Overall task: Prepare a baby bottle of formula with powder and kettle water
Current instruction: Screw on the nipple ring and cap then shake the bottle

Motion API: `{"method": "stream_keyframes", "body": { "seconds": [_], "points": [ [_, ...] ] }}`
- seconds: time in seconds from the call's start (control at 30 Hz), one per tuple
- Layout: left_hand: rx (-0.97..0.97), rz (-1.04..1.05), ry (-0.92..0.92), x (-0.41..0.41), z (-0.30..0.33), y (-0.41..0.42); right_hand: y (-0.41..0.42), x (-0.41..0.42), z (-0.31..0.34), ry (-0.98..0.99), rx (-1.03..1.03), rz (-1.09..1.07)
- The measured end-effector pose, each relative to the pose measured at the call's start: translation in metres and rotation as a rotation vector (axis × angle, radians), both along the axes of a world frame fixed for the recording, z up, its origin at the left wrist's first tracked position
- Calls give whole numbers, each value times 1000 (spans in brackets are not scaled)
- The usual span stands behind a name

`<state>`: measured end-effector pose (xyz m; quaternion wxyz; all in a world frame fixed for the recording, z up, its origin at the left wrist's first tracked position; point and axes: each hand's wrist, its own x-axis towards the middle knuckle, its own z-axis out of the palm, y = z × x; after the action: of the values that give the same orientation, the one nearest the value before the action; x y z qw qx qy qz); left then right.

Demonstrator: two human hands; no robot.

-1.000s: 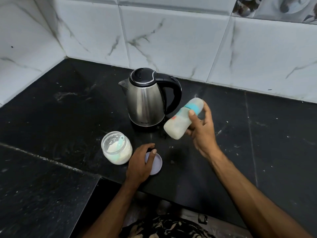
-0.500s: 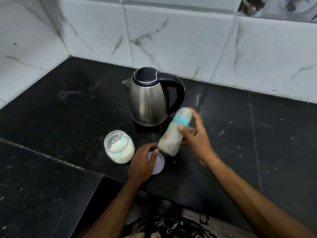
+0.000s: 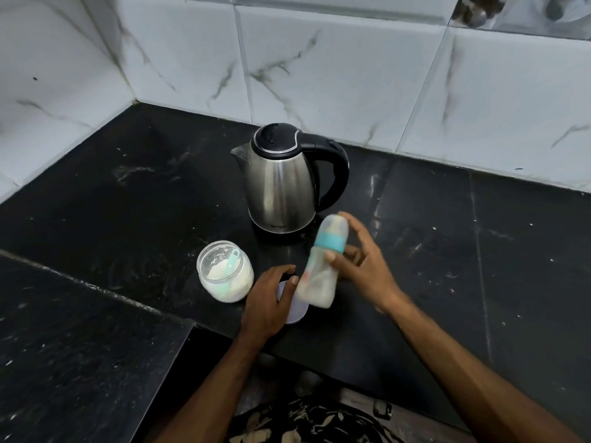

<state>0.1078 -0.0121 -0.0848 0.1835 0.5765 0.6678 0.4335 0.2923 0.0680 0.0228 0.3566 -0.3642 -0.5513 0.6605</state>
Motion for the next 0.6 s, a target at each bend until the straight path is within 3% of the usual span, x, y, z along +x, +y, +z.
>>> {"method": "stream_keyframes", "body": {
  "seconds": [0.1, 0.17, 0.27, 0.37, 0.6],
  "points": [
    [-6, 25, -1, 2, 0, -1, 24, 4, 10, 207, -96, -372],
    [-14, 31, -6, 2, 0, 0, 29, 5, 10, 246, -116, -465],
    [-6, 21, 10, 0, -1, 1, 5, 4, 4, 86, -108, -189],
    [-6, 5, 13, 0, -2, 2, -7, 5, -4, -111, 40, 118],
    [-1, 22, 15, 1, 0, 0, 42, -8, 14, -161, 324, -30]
  ]
}}
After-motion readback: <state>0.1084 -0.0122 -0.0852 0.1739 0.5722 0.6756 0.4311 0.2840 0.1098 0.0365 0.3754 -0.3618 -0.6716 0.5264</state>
